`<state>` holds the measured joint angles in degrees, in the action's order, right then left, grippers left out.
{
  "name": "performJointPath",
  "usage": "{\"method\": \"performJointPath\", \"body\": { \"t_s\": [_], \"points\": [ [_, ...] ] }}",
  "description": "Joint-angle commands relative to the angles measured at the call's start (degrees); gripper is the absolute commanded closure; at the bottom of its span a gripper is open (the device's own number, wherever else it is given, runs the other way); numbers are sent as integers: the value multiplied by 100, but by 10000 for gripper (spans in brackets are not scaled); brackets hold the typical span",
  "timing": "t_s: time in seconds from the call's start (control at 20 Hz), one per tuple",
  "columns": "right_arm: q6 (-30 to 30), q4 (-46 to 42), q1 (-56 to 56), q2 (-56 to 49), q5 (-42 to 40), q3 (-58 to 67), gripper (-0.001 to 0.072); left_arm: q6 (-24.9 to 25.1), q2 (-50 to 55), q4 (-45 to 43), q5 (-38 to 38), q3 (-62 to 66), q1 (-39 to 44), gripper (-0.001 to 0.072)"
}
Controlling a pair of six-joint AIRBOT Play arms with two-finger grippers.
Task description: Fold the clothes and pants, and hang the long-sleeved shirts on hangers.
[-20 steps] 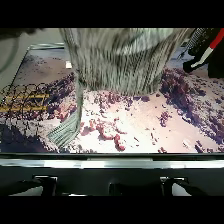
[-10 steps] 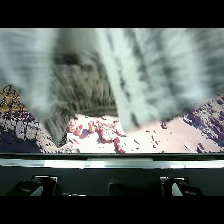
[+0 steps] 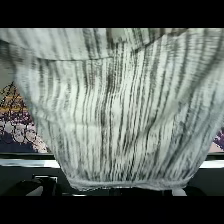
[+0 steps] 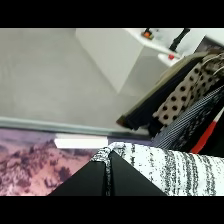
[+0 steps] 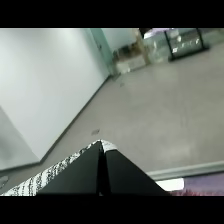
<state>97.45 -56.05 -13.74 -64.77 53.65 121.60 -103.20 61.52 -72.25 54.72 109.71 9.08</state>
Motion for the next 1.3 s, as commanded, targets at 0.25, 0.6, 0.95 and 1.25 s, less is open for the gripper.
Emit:
{"method": "performJointPath", "body": {
  "t_s": [0.25, 0.6, 0.95, 1.25],
  "points": [
    [-614, 1012, 533, -3373, 131, -614, 681, 31, 3322, -35, -1427, -87, 133, 688],
    [-584, -212, 1228, -4588, -538, -616, 680, 4, 4804, 55, -1644, -90, 258, 686],
    [-229, -442, 964, -4000, 586, -610, 239, -741, 4406, 570, -125, -81, -72, 92],
    [107, -1635, -323, -2686, 3482, -774, 95, -739, 3021, 61, 2238, -450, -745, -13]
  ]
}}
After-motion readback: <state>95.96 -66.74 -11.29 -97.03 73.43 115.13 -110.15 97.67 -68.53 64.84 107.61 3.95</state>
